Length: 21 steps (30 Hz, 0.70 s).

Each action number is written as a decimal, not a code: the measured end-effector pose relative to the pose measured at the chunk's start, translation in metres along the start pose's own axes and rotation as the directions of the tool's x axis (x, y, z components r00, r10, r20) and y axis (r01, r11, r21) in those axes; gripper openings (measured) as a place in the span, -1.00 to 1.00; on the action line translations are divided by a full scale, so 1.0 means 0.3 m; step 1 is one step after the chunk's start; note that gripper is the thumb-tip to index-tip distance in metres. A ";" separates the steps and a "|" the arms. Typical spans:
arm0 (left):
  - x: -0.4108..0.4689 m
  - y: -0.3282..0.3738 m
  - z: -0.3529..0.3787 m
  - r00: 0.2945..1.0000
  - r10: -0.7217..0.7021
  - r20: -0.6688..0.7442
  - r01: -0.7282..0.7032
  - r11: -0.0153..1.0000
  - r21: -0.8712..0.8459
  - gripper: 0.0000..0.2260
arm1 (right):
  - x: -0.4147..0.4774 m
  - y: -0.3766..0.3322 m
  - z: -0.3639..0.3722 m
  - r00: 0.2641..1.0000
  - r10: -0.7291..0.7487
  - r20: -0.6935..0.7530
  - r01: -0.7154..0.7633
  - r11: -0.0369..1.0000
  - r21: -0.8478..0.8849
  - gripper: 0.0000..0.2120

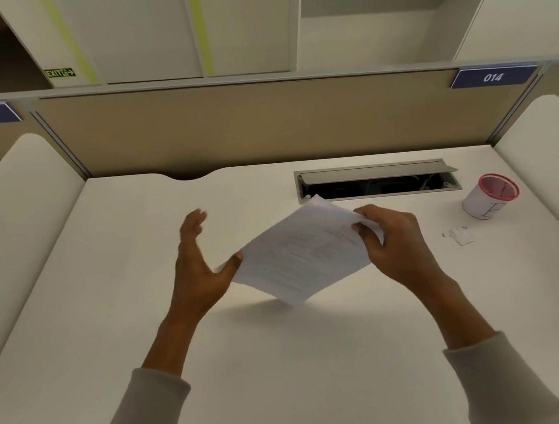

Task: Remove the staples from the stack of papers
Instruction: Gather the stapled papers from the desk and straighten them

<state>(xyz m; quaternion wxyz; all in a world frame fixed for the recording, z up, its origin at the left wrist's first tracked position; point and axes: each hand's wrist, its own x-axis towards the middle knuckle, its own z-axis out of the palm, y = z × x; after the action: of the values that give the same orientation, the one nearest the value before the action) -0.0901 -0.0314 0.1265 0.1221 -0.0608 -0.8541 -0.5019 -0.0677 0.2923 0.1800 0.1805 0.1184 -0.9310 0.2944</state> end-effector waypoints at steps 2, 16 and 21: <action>0.028 0.095 0.008 0.978 0.170 0.118 -0.175 0.984 0.034 -0.26 | 0.019 -0.028 -0.019 0.998 -0.042 0.047 0.043 0.998 -0.041 -0.86; -0.027 0.064 0.084 0.954 -0.038 0.297 0.091 0.982 -0.165 -0.90 | 0.027 -0.037 -0.106 0.995 0.085 -0.050 -0.069 0.963 0.262 -0.66; -0.067 0.069 0.091 0.949 -0.136 0.283 0.225 0.923 -0.311 -0.89 | -0.077 0.049 0.059 0.900 0.252 0.355 -0.435 0.556 0.708 -0.42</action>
<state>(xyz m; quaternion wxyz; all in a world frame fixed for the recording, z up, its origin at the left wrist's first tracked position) -0.0700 0.0027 0.1257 -0.0486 -0.0658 -0.7652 -0.6385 -0.0563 0.2963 0.1495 -0.0497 0.0298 -0.7316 0.6793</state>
